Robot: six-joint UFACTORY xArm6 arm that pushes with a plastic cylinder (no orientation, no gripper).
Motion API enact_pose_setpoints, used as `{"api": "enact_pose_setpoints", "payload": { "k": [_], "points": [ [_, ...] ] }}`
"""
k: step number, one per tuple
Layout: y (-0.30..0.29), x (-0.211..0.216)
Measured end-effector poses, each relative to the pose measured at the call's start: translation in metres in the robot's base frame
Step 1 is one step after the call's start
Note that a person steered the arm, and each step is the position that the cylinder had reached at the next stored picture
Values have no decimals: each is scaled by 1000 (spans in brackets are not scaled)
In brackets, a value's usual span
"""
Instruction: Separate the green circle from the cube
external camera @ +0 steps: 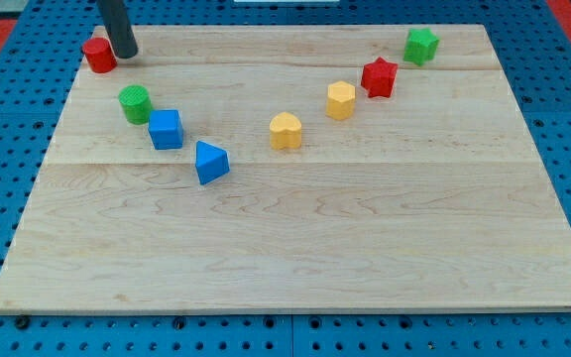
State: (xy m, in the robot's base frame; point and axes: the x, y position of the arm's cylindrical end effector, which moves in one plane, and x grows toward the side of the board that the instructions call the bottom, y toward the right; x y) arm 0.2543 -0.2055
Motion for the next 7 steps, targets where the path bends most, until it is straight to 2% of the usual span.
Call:
{"api": "enact_pose_setpoints", "payload": {
  "k": [1,6,7],
  "points": [
    [10,39],
    [21,19],
    [44,9]
  ]
}}
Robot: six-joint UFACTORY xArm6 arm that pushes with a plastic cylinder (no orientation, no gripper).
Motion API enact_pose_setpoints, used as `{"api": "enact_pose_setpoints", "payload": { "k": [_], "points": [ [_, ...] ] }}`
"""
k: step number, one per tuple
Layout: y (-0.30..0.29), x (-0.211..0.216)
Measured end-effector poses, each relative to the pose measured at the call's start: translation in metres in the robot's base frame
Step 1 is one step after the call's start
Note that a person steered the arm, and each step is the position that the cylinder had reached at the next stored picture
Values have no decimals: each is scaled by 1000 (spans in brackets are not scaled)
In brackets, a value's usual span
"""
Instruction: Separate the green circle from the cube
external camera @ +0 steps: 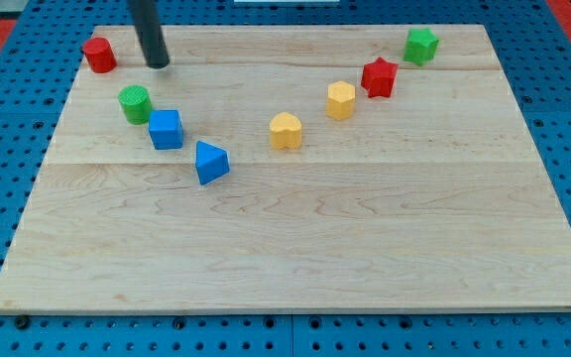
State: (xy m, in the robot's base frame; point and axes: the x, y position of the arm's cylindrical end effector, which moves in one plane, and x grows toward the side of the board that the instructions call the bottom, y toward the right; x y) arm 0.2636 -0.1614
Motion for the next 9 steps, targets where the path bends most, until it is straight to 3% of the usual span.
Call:
{"api": "enact_pose_setpoints", "payload": {
  "k": [1,3,4,6,7,8,9],
  "points": [
    [32,-3],
    [15,94],
    [15,103],
    [-32,81],
    [7,81],
    [32,55],
    [37,-8]
  ]
}}
